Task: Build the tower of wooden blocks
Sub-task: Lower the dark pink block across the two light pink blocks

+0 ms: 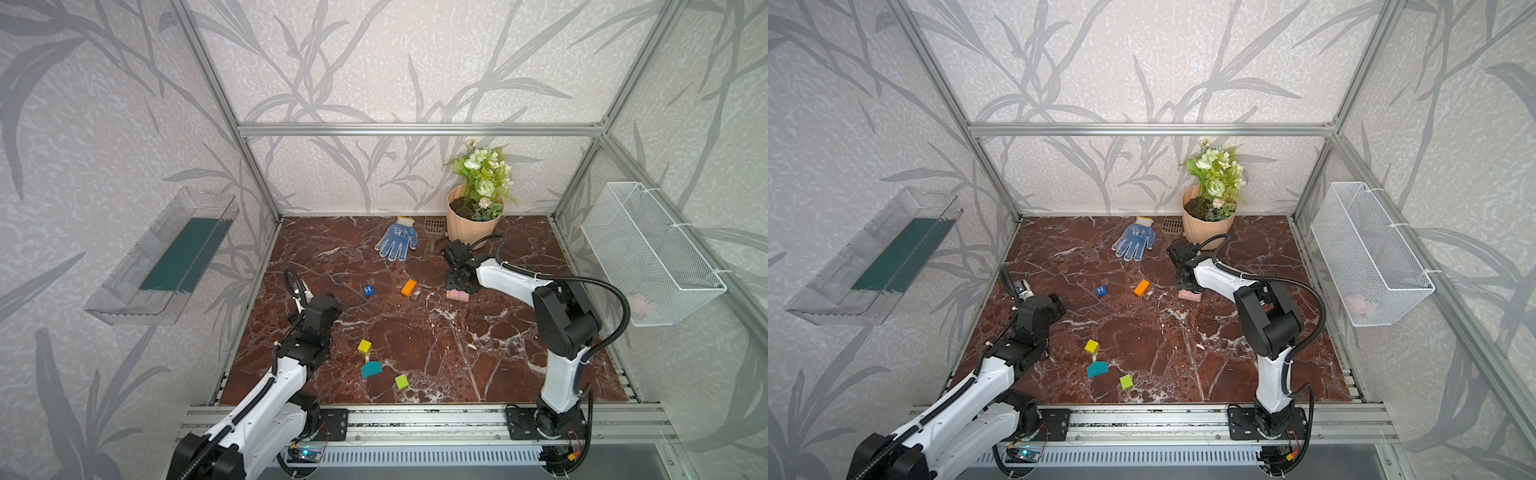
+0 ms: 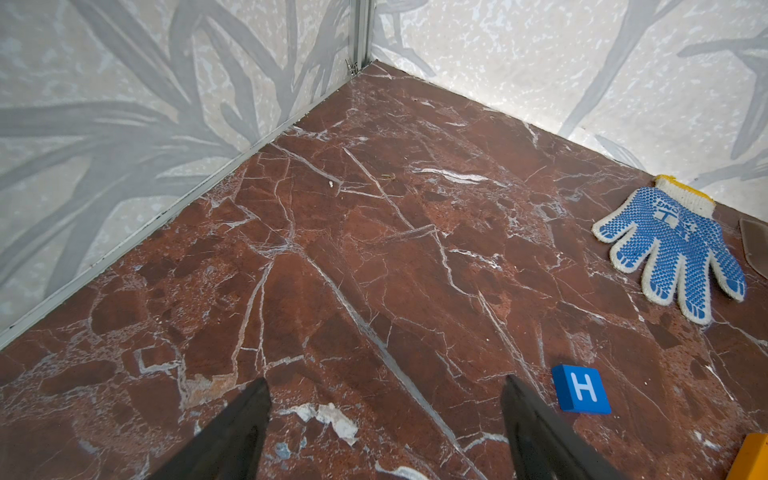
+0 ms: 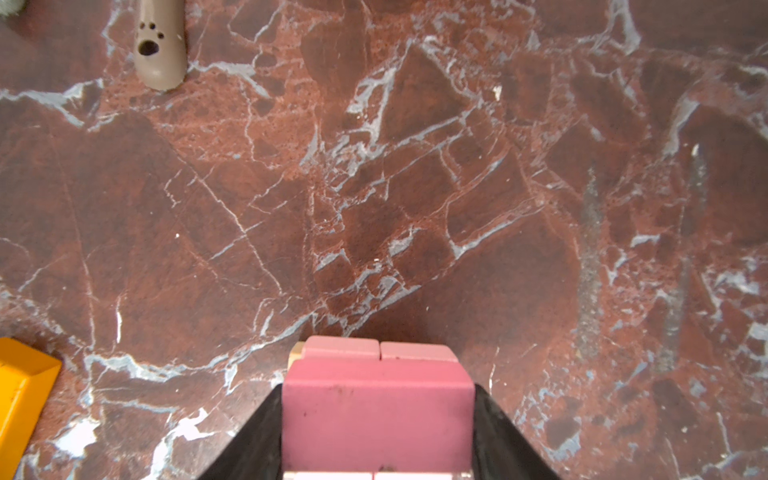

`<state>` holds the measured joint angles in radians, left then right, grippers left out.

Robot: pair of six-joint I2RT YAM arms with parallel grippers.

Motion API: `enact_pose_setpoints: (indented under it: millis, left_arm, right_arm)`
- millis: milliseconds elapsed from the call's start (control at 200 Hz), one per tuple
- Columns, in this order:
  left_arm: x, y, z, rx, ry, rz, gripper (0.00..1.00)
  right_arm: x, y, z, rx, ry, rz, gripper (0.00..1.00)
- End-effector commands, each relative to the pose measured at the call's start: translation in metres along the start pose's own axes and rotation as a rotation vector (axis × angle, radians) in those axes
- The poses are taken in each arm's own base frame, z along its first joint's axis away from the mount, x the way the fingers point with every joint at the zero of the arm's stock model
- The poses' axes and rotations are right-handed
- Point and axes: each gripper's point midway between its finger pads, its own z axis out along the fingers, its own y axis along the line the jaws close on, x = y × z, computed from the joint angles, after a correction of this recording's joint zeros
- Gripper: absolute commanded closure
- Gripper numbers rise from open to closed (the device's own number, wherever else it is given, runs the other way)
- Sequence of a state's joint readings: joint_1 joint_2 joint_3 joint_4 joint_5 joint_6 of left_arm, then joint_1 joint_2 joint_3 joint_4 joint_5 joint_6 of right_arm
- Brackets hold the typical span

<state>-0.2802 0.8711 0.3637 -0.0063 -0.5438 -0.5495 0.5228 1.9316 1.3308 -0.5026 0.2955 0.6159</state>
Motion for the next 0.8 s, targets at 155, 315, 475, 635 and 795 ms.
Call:
enact_pose_setpoints:
  millis: [155, 315, 475, 635, 795]
  left_arm:
    - [-0.0045, -0.0003, -0.0002, -0.002, -0.013, -0.01, 0.14]
    - [-0.0043, -0.0004, -0.0001, -0.002, -0.012, -0.009, 0.14]
    - [-0.0038, -0.0004, 0.0001, -0.002, -0.011, -0.009, 0.14]
    - [-0.0039, -0.0005, 0.0001, -0.001, -0.012, -0.01, 0.14]
    - [-0.0044, -0.0007, 0.0, -0.001, -0.013, -0.01, 0.14]
  right_arm:
    - [-0.0058, -0.0052, -0.0012, 0.032, -0.003, 0.001, 0.58]
    - [-0.0053, -0.0036, -0.0011, 0.026, 0.0, 0.001, 0.57]
    - [-0.0051, -0.0031, -0.0017, 0.022, 0.004, 0.001, 0.49]
    - [-0.0052, -0.0023, -0.0034, 0.013, 0.002, 0.008, 0.44]
    - [-0.0047, -0.0019, -0.0049, 0.006, 0.002, 0.012, 0.44]
